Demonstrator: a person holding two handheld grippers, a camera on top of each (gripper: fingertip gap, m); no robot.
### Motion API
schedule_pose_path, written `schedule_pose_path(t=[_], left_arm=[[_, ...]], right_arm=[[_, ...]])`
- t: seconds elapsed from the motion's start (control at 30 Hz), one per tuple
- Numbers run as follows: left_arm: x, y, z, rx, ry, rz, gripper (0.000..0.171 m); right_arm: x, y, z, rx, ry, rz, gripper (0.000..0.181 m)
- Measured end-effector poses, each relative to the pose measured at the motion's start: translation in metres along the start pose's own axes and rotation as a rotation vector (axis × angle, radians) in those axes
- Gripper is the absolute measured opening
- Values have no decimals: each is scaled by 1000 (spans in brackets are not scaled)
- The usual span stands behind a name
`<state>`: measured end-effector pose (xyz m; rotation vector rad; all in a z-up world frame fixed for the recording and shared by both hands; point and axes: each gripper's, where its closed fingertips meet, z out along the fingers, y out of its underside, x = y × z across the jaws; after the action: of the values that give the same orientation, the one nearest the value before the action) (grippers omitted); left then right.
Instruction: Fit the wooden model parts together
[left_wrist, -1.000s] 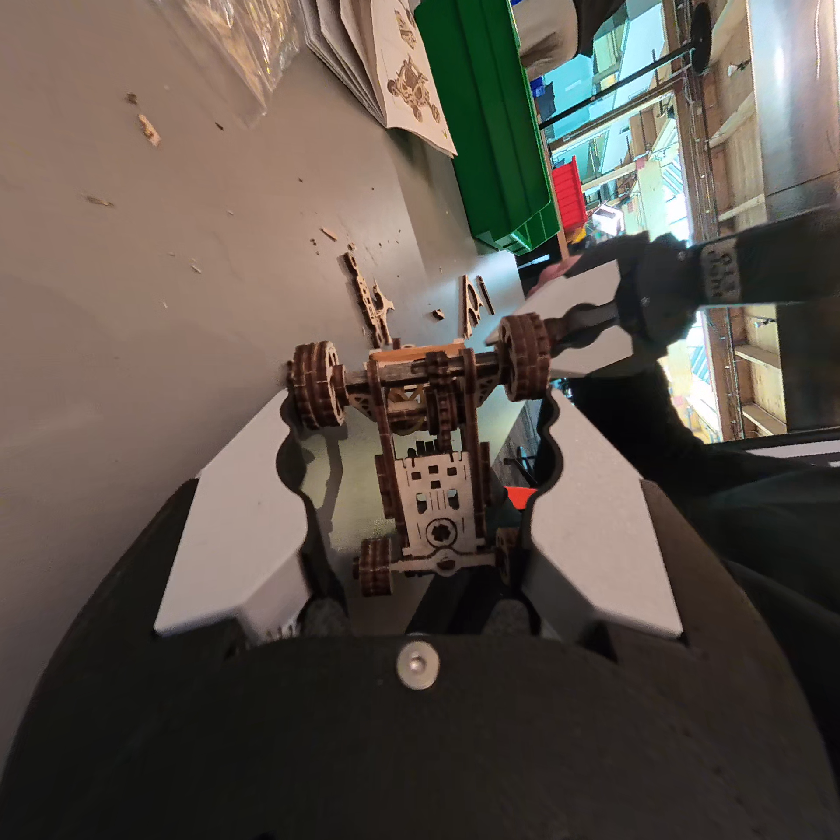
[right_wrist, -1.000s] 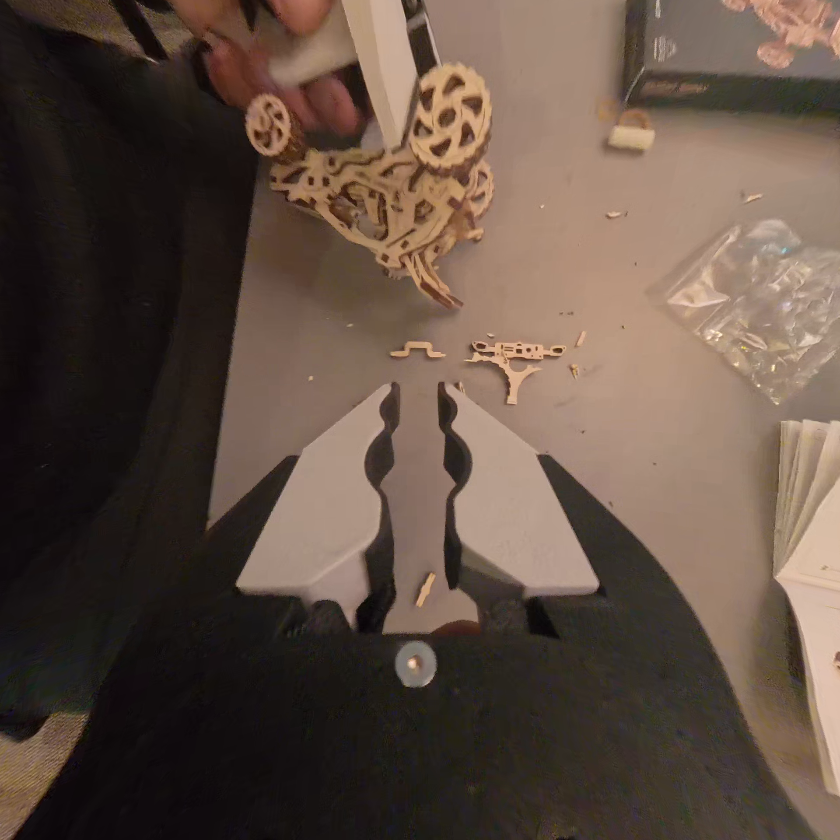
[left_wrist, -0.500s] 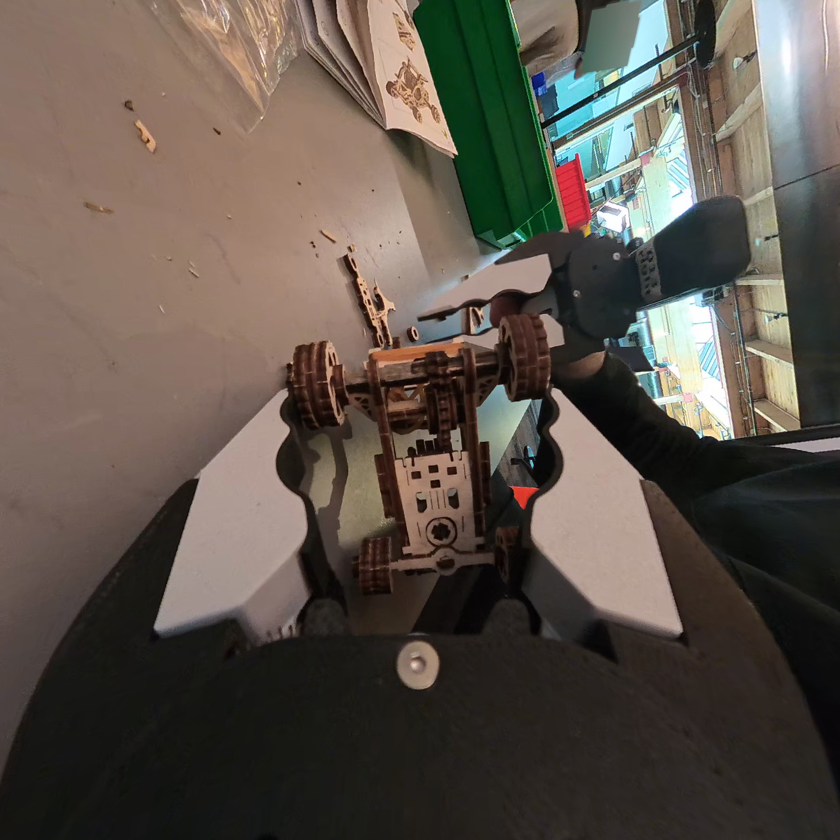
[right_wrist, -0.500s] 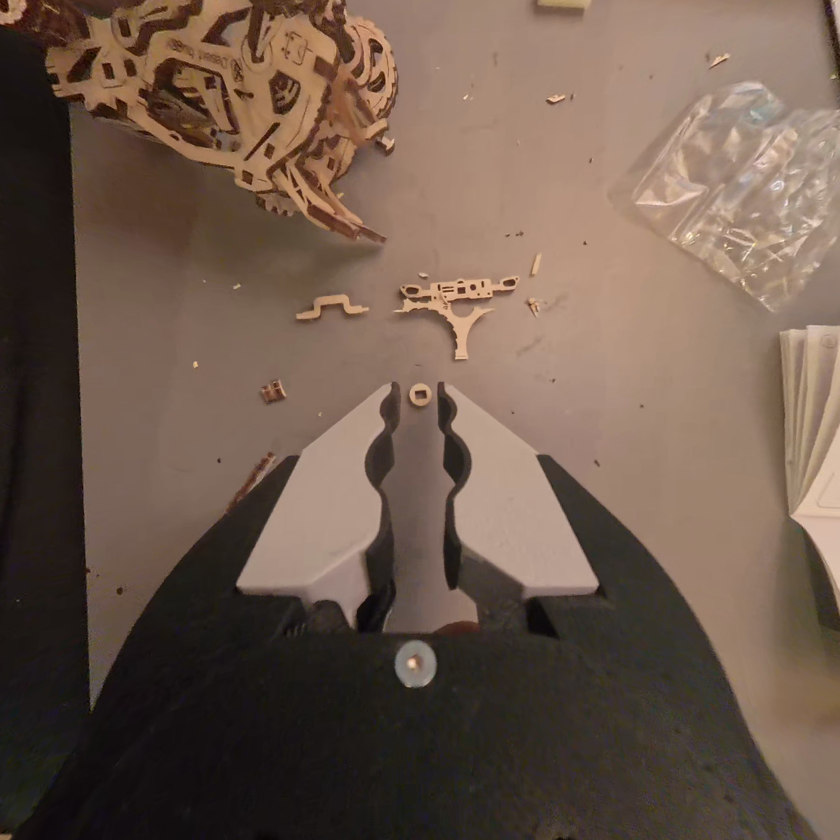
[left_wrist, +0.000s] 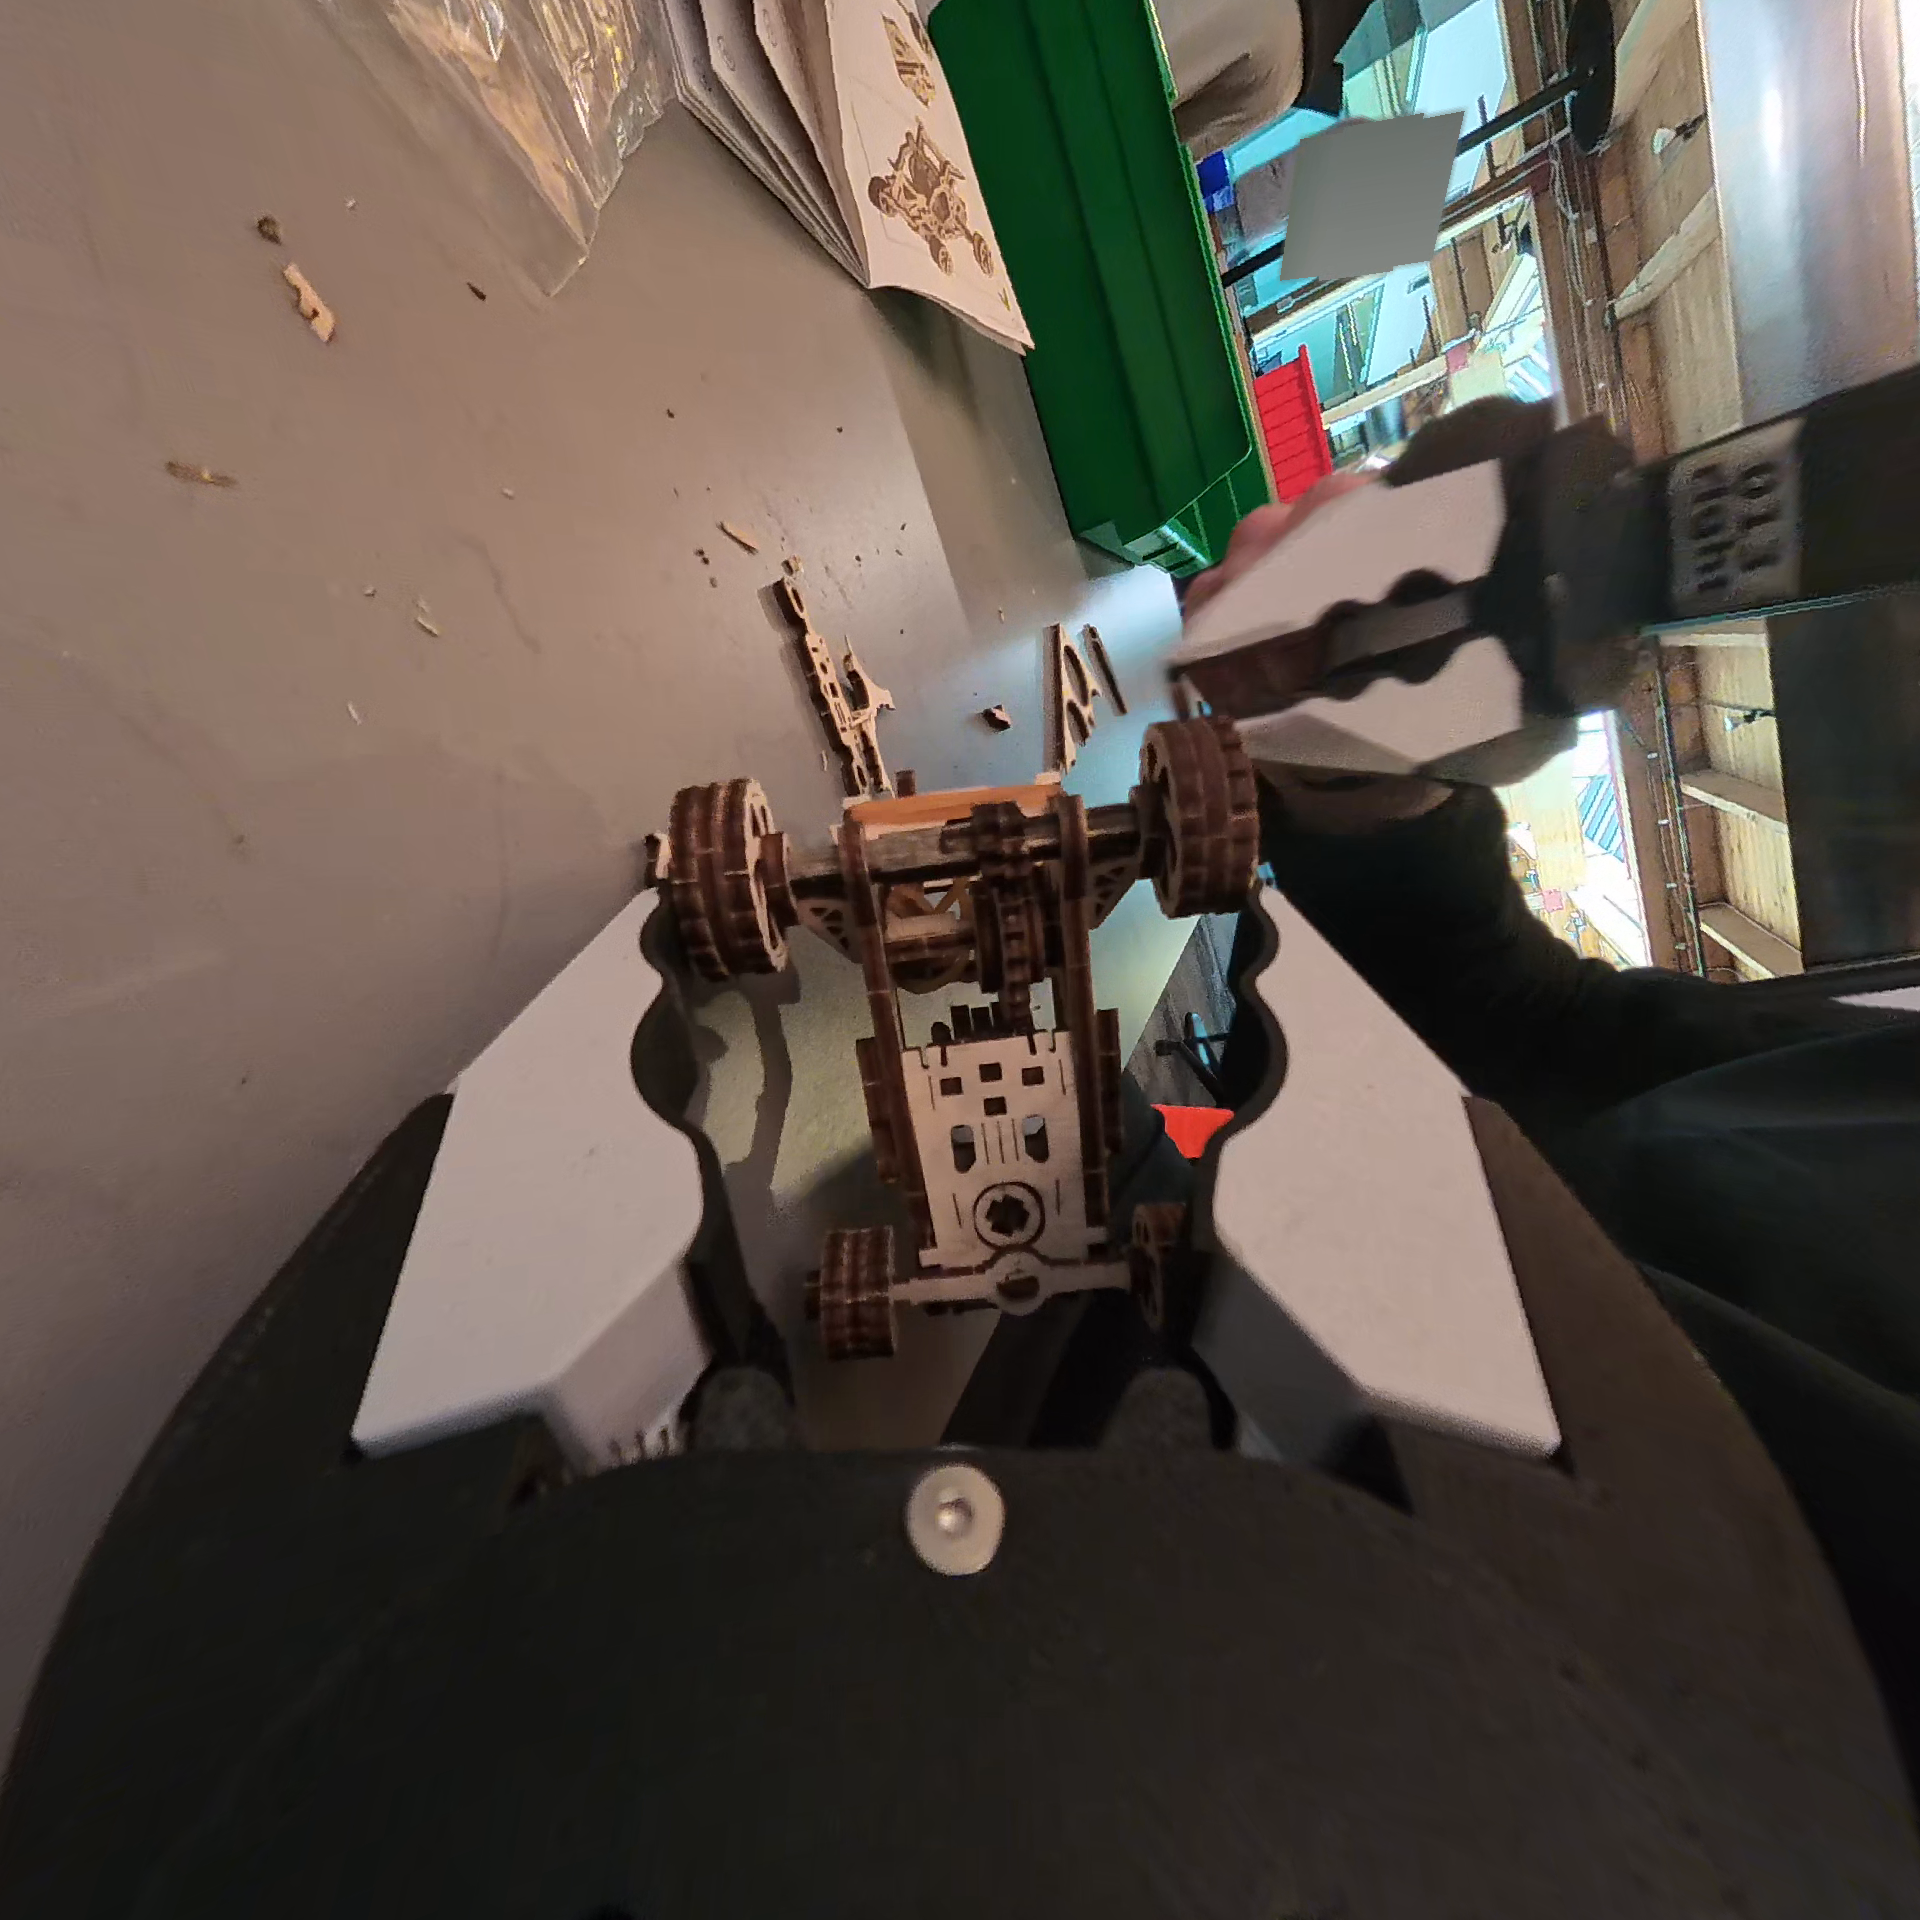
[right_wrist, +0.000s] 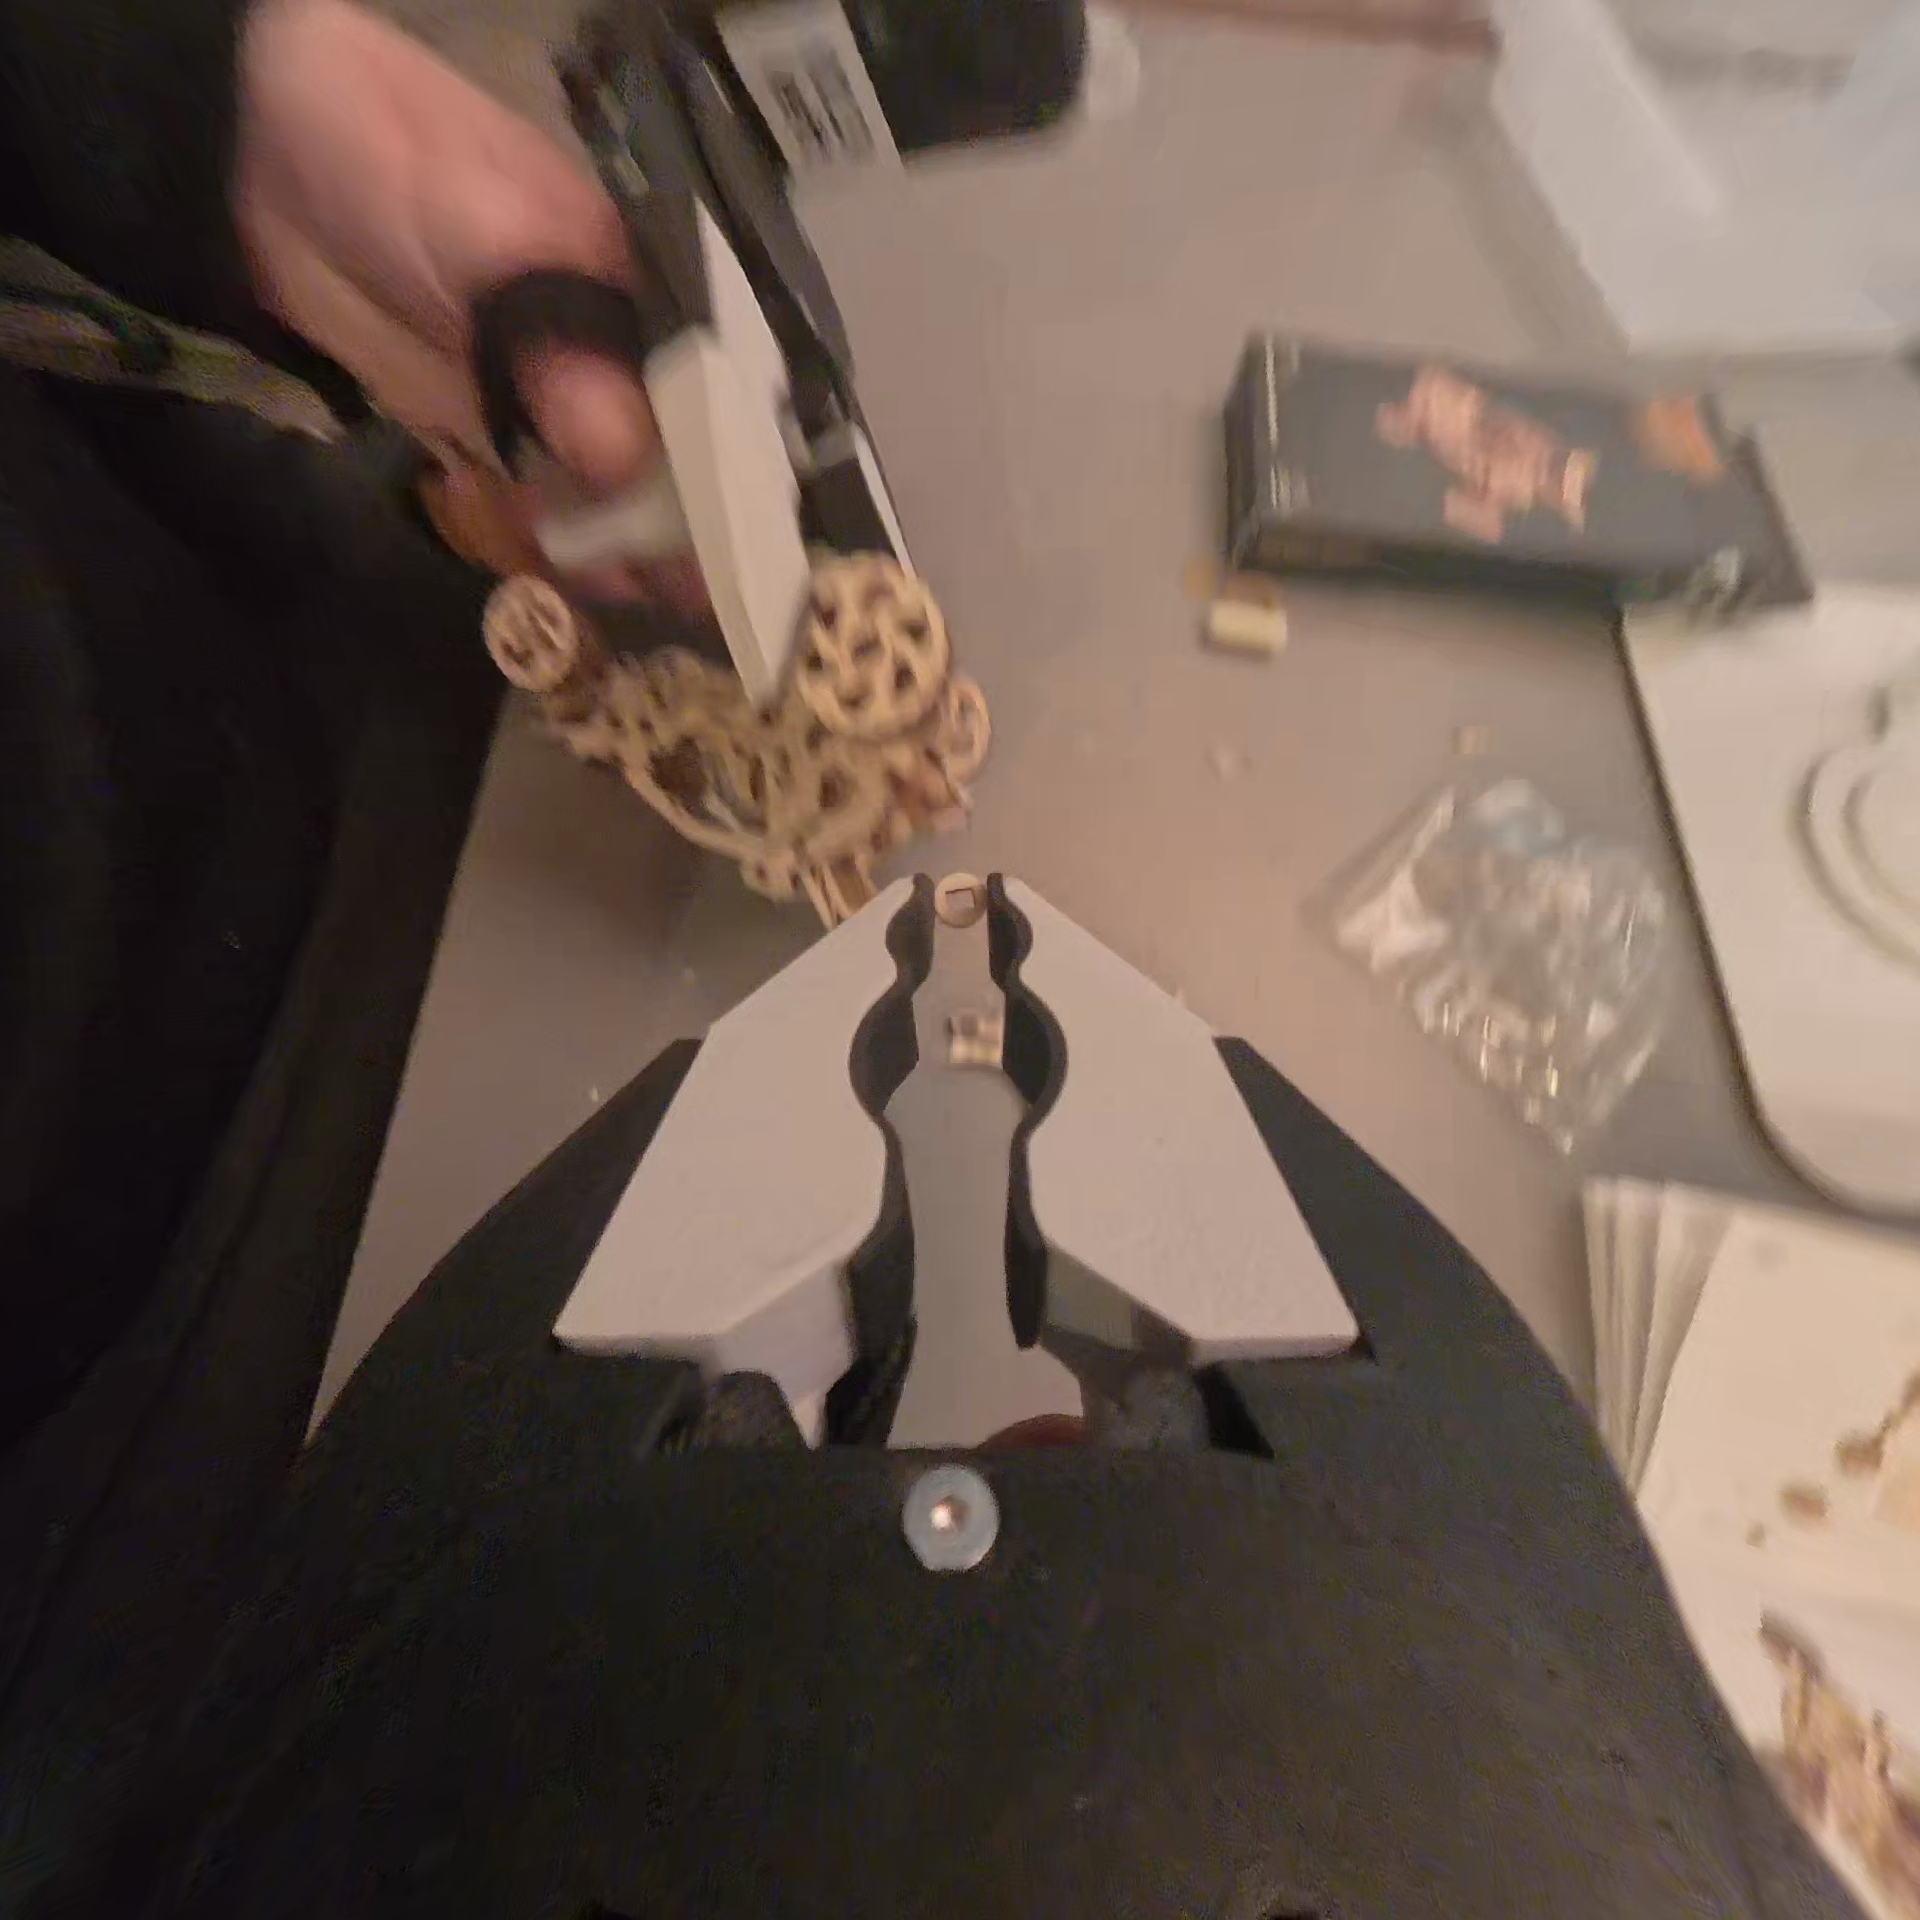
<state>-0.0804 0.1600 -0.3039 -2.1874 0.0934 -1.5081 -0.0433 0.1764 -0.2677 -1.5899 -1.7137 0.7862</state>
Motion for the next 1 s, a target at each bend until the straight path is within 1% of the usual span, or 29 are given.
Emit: schedule_pose_path(t=[0.03,0.07,0.17,0.23,0.87,1.0], left_arm=[[0,0,0,-2,0,1,100],[0,0,0,-2,0,0,100],[1,1,0,-9,4,0,100],[1,1,0,-11,6,1,100],[0,0,1,-12,11,-6,100],[0,0,1,-11,13,-10,100]], right_arm=[[-3,-15,0,46,-18,-37,7],[-4,-24,3,61,-31,-71,7],[-14,-33,16,56,-90,-178,7],[-19,-37,22,62,-121,-206,7],[-21,-39,28,8,-178,-328,7],[-21,-39,28,12,-193,-306,9]])
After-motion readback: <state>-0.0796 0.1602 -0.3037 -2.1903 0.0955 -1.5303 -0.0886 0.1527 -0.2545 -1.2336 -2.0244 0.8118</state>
